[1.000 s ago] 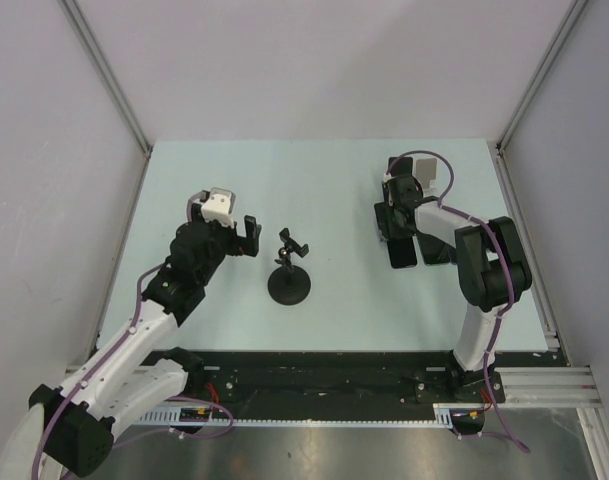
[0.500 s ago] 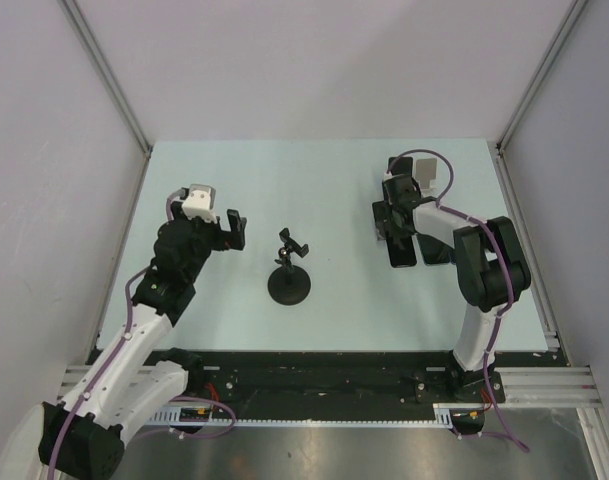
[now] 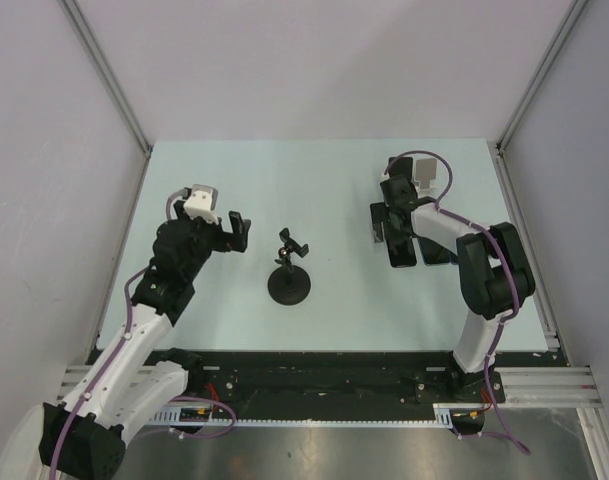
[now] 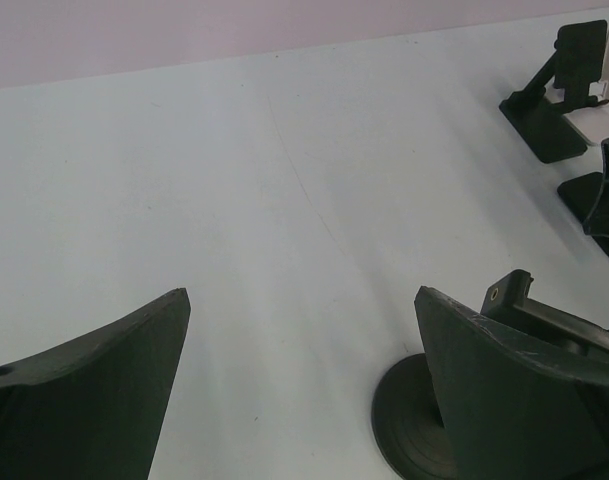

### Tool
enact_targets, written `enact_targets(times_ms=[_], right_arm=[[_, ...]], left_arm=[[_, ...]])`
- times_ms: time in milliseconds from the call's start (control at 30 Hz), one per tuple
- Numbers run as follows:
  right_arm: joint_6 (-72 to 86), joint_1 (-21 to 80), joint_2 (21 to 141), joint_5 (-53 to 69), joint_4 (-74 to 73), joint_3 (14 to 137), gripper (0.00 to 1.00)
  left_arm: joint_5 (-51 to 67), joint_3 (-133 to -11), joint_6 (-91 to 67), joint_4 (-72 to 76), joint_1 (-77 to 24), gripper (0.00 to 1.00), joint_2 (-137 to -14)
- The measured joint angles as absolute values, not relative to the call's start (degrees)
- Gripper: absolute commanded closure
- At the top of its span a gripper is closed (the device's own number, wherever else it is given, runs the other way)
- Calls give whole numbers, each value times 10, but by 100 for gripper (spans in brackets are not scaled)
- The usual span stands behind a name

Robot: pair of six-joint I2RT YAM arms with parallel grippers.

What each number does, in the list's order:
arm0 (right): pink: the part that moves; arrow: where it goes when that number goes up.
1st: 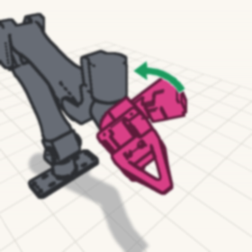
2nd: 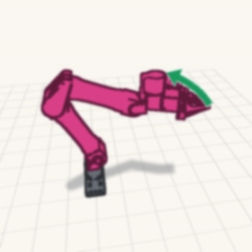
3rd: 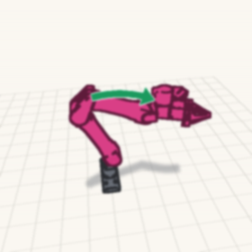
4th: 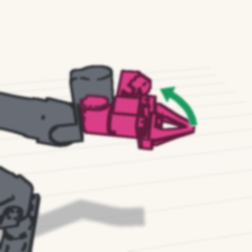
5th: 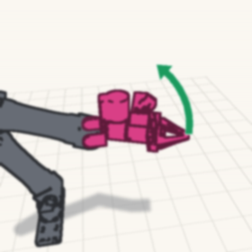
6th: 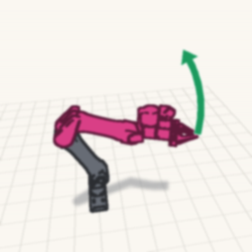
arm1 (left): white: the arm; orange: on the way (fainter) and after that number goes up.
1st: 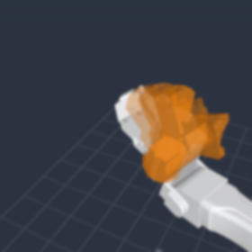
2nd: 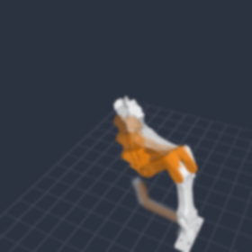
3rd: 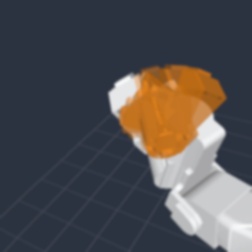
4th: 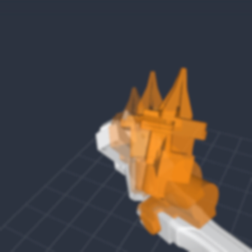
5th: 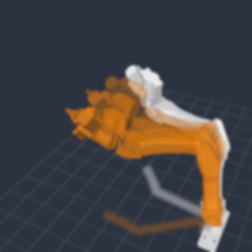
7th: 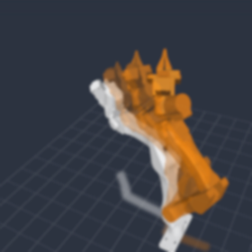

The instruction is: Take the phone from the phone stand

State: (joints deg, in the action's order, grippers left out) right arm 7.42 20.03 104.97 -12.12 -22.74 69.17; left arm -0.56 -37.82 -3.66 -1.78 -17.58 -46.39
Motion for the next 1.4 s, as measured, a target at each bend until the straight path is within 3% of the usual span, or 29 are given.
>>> enact_targets(times_ms=[433,1400], right_arm=[[73,202,1049,-136,-230,675,29],[88,210,1025,-188,-241,671,30]], left_arm=[[9,-378,-36,-18,-176,0,-480],[22,-378,-36,-18,-176,0,-497]])
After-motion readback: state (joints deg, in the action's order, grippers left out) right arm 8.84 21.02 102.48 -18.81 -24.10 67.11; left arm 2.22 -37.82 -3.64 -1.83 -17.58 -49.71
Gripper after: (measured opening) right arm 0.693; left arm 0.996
